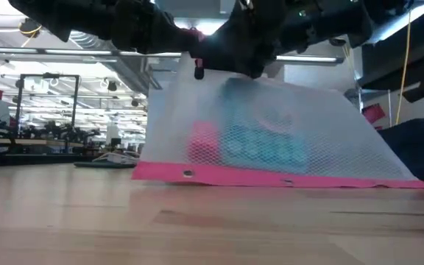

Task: Unpack backpack
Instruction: Open the transparent zip bag

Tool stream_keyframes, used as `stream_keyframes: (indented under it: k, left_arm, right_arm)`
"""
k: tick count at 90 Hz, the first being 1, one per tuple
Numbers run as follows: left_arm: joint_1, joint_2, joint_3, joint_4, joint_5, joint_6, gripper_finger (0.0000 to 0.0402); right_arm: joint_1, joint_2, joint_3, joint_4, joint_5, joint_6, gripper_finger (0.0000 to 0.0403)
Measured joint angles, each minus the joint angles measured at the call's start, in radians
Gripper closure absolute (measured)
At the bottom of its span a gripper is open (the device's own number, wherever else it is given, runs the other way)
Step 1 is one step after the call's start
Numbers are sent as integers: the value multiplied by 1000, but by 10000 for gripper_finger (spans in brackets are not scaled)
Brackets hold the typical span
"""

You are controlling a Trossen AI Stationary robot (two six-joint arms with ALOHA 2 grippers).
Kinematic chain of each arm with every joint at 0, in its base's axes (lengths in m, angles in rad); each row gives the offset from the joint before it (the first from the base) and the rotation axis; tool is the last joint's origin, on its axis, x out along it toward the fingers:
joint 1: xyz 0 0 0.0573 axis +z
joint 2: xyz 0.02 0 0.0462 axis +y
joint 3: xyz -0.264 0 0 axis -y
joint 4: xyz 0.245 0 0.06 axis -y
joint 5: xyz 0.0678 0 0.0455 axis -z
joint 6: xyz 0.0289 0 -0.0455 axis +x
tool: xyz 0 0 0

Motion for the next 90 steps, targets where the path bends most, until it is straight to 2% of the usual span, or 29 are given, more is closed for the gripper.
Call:
stream_keyframes:
  k: [22,28,41,60,90]
  left_arm:
    - [1,0,0,1,3,-7,401]
    - [1,0,0,1,3,-7,401]
    - [1,0,0,-2,3,-11,401]
    - [1,0,0,-6,3,-20,401]
    - [2,0,0,-12,1,-45,401]
  right_arm:
    - [-1,0,0,1,-29,-1,378]
    - [-1,0,0,1,-32,-1,396]
    - [-1,-2,0,-1,-56,-16,389]
    - [1,-62,1,-48,-59,-56,400]
    - [1,-166,1,-222,48,-127,402]
